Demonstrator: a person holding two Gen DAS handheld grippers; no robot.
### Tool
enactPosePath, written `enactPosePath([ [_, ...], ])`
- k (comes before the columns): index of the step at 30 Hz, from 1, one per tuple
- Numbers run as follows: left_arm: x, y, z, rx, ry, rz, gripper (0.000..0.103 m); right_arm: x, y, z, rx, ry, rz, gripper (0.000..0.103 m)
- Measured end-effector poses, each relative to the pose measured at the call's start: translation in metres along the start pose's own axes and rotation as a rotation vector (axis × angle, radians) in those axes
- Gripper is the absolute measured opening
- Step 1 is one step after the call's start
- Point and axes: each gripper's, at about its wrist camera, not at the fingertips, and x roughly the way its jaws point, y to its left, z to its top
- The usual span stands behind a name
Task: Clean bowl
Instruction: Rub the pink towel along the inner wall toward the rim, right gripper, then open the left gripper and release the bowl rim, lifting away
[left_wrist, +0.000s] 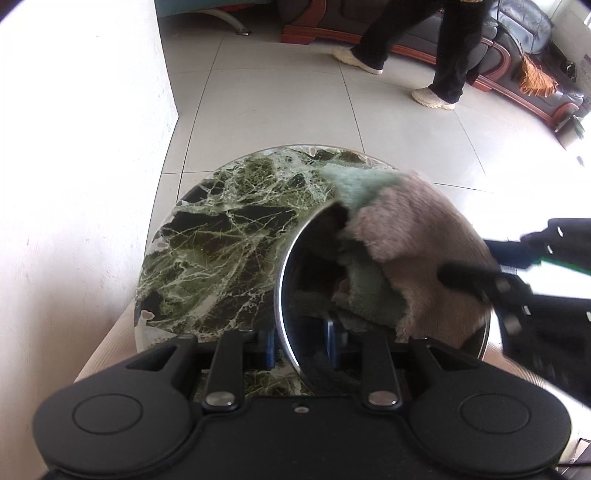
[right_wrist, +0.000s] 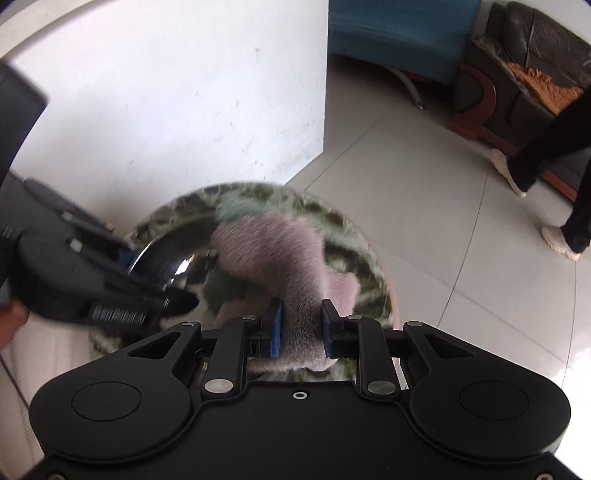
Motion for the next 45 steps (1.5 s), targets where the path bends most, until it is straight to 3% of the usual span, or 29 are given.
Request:
enactPosePath([
  [10, 0.001, -0.001, 0.002, 0.005, 0.009, 0.001, 0.024, 0.01, 0.006, 0.035, -0.054, -0.063, -0.003, 0.021],
  [19, 0.0, -0.003, 0.002, 0.019, 0.006, 0.005, 0.025, 0.003, 0.002, -0.002, 0.003, 0.001, -0.003, 0.021],
  [29, 0.003, -0.003, 0.004, 0.014, 0.012, 0.009, 0.027, 0.011, 0.0, 0.026, -0.02, -0.046, -0.007, 0.021],
  [35, 0.003, -0.004, 0.003, 0.018, 0.007, 0.012, 0.028, 0.009, -0.001, 0.006, 0.009, -0.012, -0.002, 0.021],
  [39, -0.001, -0.004, 0.001, 0.038, -0.028, 0.039, 0.028, -0.001, -0.004, 0.001, 0.086, -0.048, 0.003, 0.021],
  [41, -0.002, -0.003, 0.001, 0.044, -0.039, 0.057, 0.033, -0.007, -0.005, 0.001, 0.114, -0.068, 0.005, 0.027],
  [42, -0.003, -0.002, 0.001, 0.043, -0.043, 0.067, 0.035, -0.01, -0.006, 0.0, 0.135, -0.086, 0.001, 0.038],
  [45, -0.009, -0.003, 0.001, 0.065, -0.066, 0.097, 0.043, -0.017, -0.009, -0.004, 0.172, -0.118, -0.009, 0.045],
])
